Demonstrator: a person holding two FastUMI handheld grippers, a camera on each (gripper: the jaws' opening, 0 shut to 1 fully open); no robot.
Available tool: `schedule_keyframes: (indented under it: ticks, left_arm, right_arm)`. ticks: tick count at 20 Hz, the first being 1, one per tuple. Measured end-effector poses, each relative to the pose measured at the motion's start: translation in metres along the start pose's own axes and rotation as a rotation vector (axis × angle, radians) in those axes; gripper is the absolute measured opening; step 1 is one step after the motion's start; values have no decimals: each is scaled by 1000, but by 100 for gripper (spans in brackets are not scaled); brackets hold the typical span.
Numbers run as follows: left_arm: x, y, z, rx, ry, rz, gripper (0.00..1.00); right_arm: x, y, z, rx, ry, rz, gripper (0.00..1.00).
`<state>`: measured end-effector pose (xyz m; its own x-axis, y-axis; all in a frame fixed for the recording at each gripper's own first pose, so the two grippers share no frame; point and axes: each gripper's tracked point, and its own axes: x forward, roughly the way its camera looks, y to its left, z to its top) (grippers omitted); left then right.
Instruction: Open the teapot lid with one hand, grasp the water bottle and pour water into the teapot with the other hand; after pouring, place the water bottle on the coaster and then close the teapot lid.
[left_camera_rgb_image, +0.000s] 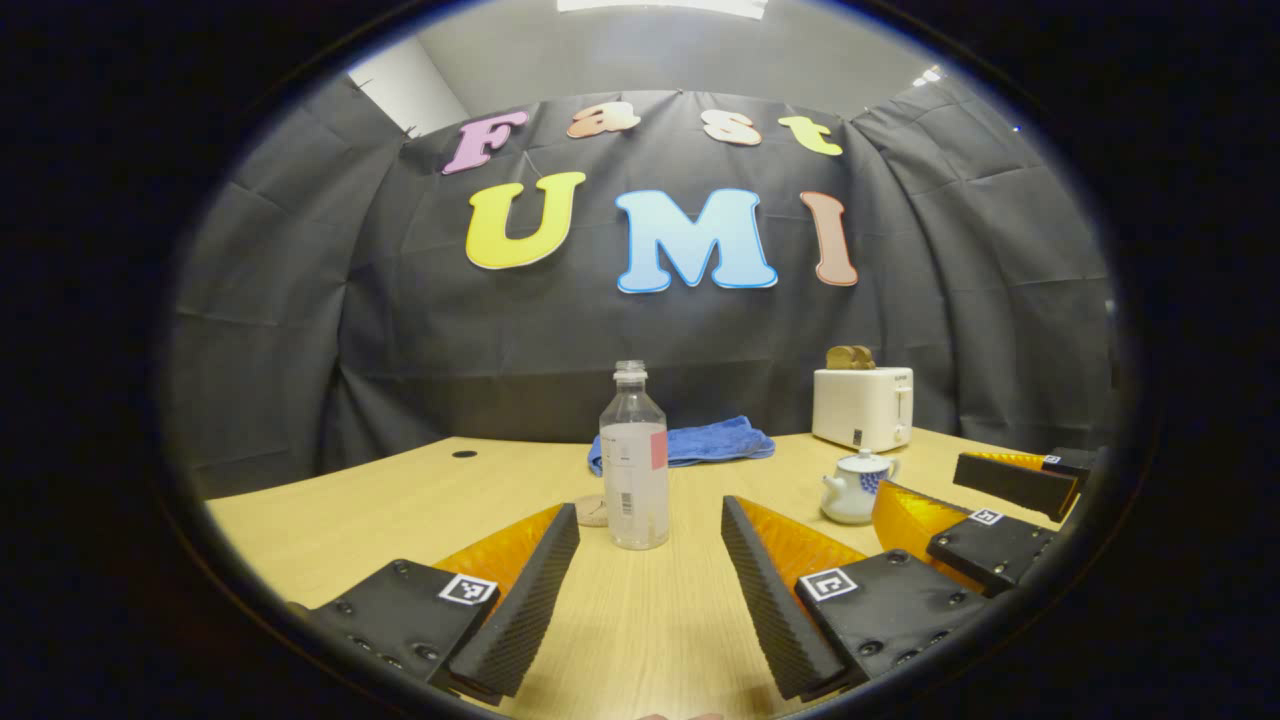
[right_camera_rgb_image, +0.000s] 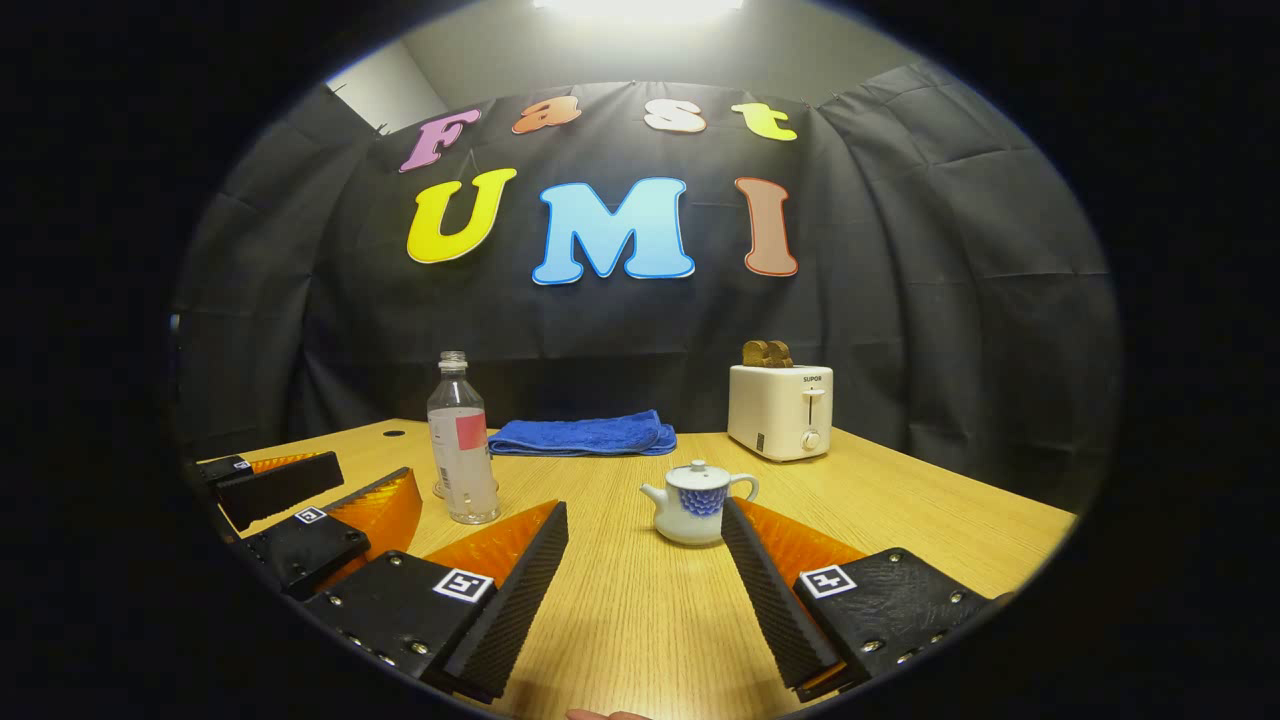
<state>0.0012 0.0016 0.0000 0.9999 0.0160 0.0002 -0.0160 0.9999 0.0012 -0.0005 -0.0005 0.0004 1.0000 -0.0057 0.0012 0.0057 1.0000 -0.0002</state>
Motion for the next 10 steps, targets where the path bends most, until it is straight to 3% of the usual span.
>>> schedule_keyframes:
  ticks: [8, 10]
  left_arm:
    - [13, -9, 0, 11, 31, -48, 100]
    - [15, -4, 12, 12, 7, -37, 100]
  right_arm:
    - [5, -6, -1, 18, 23, -30, 96]
    - [33, -22, 10, 11, 6, -43, 96]
